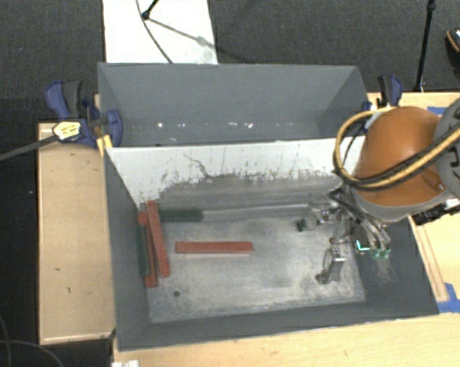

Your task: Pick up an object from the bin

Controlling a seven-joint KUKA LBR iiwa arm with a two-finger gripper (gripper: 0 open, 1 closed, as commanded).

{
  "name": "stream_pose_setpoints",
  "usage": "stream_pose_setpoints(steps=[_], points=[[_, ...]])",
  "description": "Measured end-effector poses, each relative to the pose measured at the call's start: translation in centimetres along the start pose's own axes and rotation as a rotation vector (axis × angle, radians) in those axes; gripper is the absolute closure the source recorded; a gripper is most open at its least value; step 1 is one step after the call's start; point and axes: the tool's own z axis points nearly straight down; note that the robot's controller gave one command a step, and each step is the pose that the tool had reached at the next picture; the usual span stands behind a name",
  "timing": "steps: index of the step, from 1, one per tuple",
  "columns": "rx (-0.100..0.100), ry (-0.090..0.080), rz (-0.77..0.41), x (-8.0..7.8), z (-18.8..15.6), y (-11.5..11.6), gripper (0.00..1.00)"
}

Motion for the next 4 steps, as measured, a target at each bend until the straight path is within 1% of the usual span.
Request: stream_pose_setpoints(steps=[1, 2, 3, 4], points=[[-0.003, -0.008, 0.053, -5.6, 5.4, 5.6, 0.00], [-0.002, -0.002, -0.006, -4.3, 10.6, 11.0, 0.00], [0.000, -0.007, -0.002, -4.5, 10.3, 10.6, 1.00], [-0.002, -0.017, 0.010, -7.0, -3.6, 12.6, 1.00]])
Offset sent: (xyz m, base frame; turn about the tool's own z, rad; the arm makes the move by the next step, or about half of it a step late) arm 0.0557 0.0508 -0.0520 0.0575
